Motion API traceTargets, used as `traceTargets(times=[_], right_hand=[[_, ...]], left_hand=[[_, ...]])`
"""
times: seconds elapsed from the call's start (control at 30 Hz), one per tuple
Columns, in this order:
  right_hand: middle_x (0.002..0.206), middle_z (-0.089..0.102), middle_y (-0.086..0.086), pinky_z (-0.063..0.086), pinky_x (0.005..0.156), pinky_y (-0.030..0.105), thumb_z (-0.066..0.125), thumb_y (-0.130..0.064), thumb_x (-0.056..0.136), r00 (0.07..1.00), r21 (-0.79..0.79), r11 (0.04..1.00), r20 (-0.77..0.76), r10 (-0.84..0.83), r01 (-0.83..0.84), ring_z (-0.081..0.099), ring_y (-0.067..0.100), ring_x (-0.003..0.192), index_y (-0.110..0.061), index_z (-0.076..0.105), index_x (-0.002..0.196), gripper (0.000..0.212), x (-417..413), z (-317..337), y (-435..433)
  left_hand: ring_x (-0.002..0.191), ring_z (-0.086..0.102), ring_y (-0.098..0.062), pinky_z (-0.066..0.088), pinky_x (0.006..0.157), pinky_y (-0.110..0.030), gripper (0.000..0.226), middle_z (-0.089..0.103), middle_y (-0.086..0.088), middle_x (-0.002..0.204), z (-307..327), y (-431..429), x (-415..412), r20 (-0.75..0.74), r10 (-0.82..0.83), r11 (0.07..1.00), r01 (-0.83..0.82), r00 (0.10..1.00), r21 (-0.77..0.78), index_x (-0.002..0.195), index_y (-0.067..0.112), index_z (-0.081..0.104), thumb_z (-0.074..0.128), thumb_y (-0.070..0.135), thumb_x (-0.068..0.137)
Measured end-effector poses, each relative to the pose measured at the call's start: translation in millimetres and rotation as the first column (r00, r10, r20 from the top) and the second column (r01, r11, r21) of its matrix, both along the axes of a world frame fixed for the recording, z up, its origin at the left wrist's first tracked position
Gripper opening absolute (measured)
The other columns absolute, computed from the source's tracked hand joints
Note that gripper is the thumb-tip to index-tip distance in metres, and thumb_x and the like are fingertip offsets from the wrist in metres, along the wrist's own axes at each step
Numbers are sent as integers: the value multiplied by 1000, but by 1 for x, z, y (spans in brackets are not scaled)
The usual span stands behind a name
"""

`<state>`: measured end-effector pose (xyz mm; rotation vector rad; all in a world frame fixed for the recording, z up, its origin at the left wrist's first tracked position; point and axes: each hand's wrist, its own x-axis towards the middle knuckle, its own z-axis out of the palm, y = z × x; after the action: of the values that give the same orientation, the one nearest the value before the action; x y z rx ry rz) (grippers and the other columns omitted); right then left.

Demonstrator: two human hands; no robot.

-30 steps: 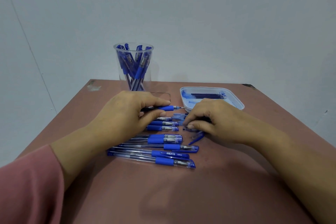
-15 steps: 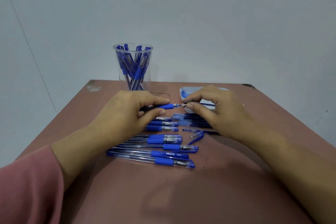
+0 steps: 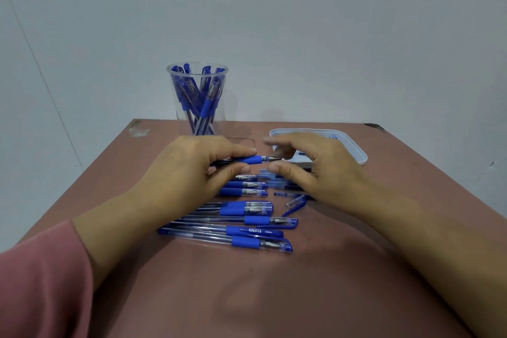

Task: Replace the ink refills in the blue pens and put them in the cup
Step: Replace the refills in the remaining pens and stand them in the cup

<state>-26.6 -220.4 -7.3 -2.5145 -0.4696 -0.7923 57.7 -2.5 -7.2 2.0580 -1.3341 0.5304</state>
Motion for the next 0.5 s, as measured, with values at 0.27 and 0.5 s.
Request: traceTargets(times=[0.27, 0.5], right_hand=[[81, 63, -12, 43, 72, 22, 49, -42, 94, 998, -90, 996, 57, 9, -4, 55, 9, 78, -19, 69, 104, 32, 3, -1, 0], [83, 63, -8, 45, 73, 19, 63, -26, 90, 989, -95, 995, 134, 55, -43, 56, 6, 78, -16, 67, 100, 14, 3, 1, -1]], left_hand=[[84, 51, 23, 37, 75, -1, 34, 54, 36, 89, -1, 0, 1, 5, -14, 1000, 14, 1000, -9, 114, 31, 70, 57, 44, 85], [83, 55, 15, 40, 73, -5, 37, 55, 35, 89, 0, 1, -1, 12, -6, 1000, 6, 1000, 4, 115, 33, 69, 53, 49, 85]])
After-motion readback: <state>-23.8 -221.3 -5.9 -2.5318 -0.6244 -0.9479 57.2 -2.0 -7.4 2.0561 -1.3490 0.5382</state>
